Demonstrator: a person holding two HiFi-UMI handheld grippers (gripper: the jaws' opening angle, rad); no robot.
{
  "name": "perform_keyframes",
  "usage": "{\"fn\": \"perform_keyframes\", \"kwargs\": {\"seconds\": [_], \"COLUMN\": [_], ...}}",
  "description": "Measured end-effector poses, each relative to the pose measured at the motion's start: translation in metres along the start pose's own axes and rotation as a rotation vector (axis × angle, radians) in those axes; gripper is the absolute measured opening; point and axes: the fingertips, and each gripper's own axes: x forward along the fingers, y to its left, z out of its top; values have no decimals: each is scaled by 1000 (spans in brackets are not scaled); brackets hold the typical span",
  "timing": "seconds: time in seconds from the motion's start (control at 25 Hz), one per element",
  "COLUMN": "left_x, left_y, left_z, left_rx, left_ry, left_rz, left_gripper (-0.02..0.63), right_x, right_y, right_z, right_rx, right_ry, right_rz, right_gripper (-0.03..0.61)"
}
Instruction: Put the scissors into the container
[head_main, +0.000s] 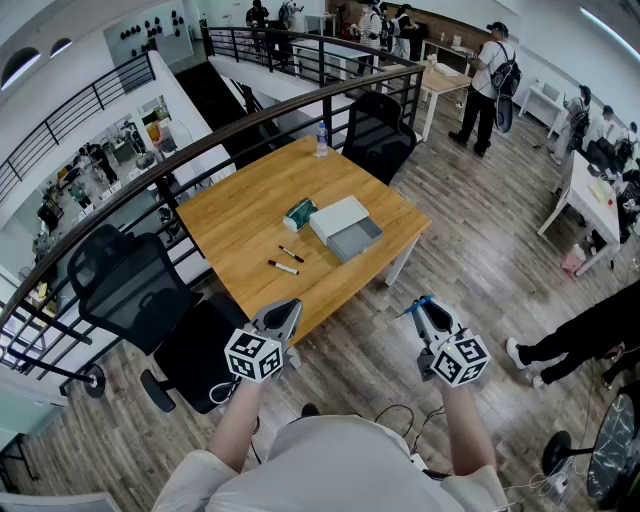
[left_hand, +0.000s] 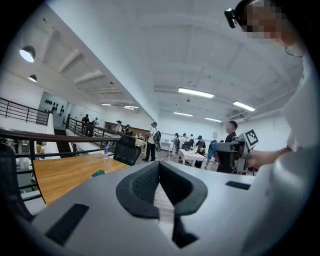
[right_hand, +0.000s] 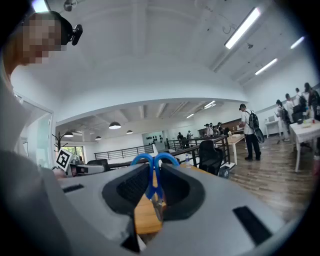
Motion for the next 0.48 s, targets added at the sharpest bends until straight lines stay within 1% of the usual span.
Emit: {"fn": "perform_keyframes", "kwargs": {"seconds": [0.24, 0.48], "left_x": [-1, -3], "left_y": [3, 6], "left_z": [-2, -5], "left_rx": [-5, -11], "left_ry": [-7, -5], "left_rz": [-4, -3], "left_gripper": [-8, -8], "right_x": [3, 4], "right_y": [4, 5], "right_z": [-4, -1], "right_rx": [-6, 34], "right_ry": [1, -29], "right_rz": [-1, 9], "right_gripper": [78, 80]}}
